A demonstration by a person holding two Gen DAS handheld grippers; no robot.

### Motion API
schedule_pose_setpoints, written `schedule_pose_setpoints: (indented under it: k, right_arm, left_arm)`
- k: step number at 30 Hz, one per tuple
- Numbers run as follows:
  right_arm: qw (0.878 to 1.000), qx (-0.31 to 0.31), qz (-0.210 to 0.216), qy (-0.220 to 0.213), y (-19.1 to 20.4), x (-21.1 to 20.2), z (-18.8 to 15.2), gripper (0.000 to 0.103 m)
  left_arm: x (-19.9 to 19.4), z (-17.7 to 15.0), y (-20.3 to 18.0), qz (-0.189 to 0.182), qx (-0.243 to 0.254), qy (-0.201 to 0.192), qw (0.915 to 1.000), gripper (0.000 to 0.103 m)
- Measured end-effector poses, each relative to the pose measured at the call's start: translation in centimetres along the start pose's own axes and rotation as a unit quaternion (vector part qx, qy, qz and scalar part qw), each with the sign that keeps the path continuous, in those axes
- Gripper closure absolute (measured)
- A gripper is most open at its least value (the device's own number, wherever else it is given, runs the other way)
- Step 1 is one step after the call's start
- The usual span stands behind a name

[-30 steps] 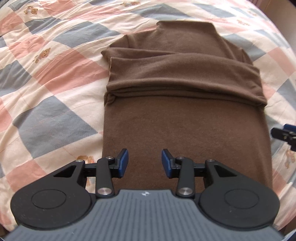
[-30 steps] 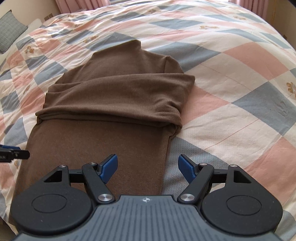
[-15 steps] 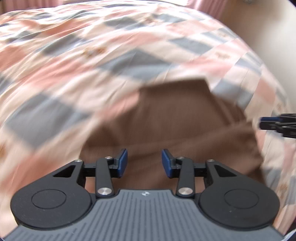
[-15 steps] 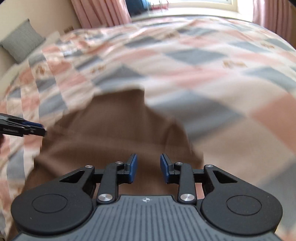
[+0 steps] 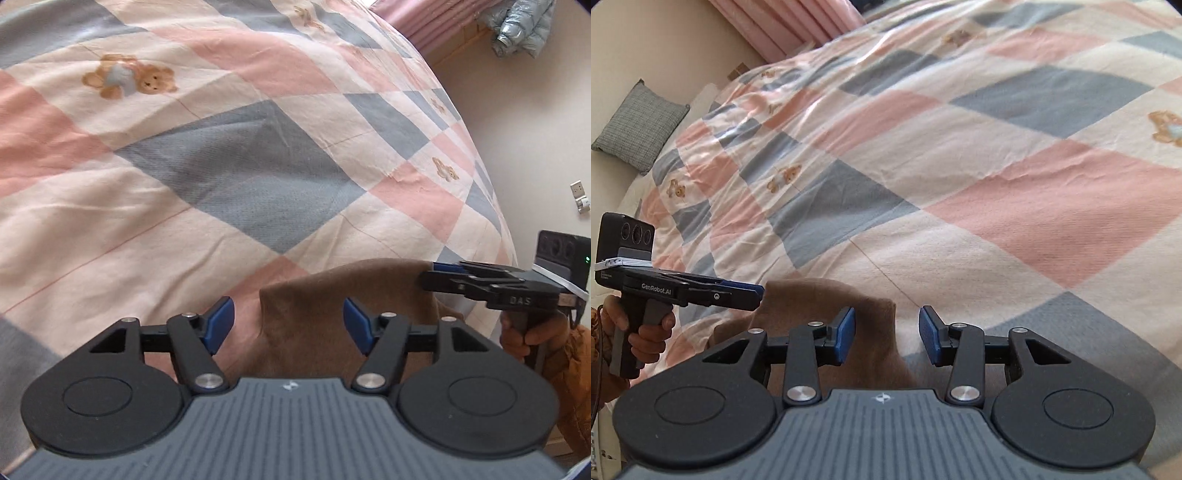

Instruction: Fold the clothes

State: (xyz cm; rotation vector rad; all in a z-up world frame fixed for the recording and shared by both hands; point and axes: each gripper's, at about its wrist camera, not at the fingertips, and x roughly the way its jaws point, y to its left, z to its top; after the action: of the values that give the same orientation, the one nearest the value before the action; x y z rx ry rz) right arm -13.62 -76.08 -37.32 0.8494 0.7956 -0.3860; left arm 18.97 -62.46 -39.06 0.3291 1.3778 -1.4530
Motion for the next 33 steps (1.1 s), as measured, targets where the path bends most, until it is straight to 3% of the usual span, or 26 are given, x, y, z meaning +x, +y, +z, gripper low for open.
schedule_pose_setpoints:
  k: [2, 3, 4, 6, 11, 13, 16, 18, 20, 23, 25, 26, 27, 28, 29, 32, 33]
  right_arm:
    - [1.000, 0.002, 0.007, 0.005, -0.4, 0.8, 0.2, 0.076]
    - [1.000, -0.005, 0.008, 0.004, -0.3, 1.0, 0.2, 0.089]
    - [1.000, -0.014, 0.008, 0.002, -0.2, 1.0, 0.1, 0.090]
    - [0.999, -0.041, 0.007, -0.010, 0.6, 0.5, -0.3, 0.093]
    - [0.991, -0.110, -0.012, -0.070, 3.1, -2.5, -1.9, 0.094]
    - [0.982, -0.158, -0.027, -0.096, 4.7, -3.8, -3.0, 0.094]
    - [0.963, -0.234, -0.047, -0.123, 7.1, -5.6, -5.4, 0.094]
    - [0.947, -0.286, -0.061, -0.132, 8.7, -6.5, -7.7, 0.094]
    - [0.928, -0.342, -0.081, -0.123, 10.2, -6.8, -10.5, 0.094]
    - [0.904, -0.405, -0.110, -0.085, 11.3, -5.6, -14.7, 0.093]
    - [0.886, -0.441, -0.131, -0.058, 11.6, -4.5, -17.1, 0.090]
    - [0.879, -0.453, -0.138, -0.052, 11.7, -4.1, -18.1, 0.089]
    - [0.875, -0.461, -0.144, -0.045, 11.8, -3.9, -18.8, 0.079]
    - [0.872, -0.465, -0.148, -0.037, 11.8, -3.8, -19.2, 0.075]
    - [0.871, -0.467, -0.152, -0.028, 11.7, -3.7, -19.5, 0.075]
    - [0.882, -0.445, -0.153, -0.007, 11.4, -4.4, -19.2, 0.075]
    - [0.897, -0.419, -0.141, -0.016, 11.3, -5.1, -18.5, 0.075]
  left_arm:
    - [0.8, 0.0, -0.3, -0.005, 0.024, 0.002, 0.9997, 0.061]
    - [1.1, 0.0, -0.5, -0.008, 0.036, 0.003, 0.9993, 0.081]
    - [1.4, -0.2, -1.0, -0.004, 0.059, 0.003, 0.9982, 0.090]
    - [1.2, -0.8, -1.9, 0.003, 0.101, -0.002, 0.9949, 0.096]
    - [-1.1, -2.2, -3.4, 0.006, 0.162, -0.045, 0.9857, 0.097]
    - [-2.2, -3.2, -4.8, 0.025, 0.212, -0.066, 0.9748, 0.097]
    - [-3.9, -5.6, -6.5, 0.030, 0.260, -0.083, 0.9616, 0.096]
    - [-4.7, -8.0, -7.6, 0.048, 0.300, -0.091, 0.9485, 0.095]
    - [-4.9, -10.6, -8.5, 0.062, 0.333, -0.087, 0.9369, 0.093]
    - [-3.7, -13.6, -8.5, 0.085, 0.347, -0.064, 0.9319, 0.091]
    - [-3.1, -15.2, -8.4, 0.102, 0.348, -0.057, 0.9304, 0.089]
    - [-3.5, -15.5, -8.3, 0.097, 0.338, -0.060, 0.9341, 0.089]
    - [-4.0, -15.8, -8.3, 0.093, 0.328, -0.063, 0.9379, 0.087]
    - [-4.4, -16.1, -8.2, 0.088, 0.318, -0.066, 0.9415, 0.084]
    - [-5.2, -16.1, -8.1, 0.072, 0.304, -0.068, 0.9474, 0.083]
    - [-7.7, -15.8, -8.1, 0.015, 0.275, -0.081, 0.9580, 0.080]
    - [-8.1, -15.4, -8.0, 0.004, 0.265, -0.089, 0.9602, 0.079]
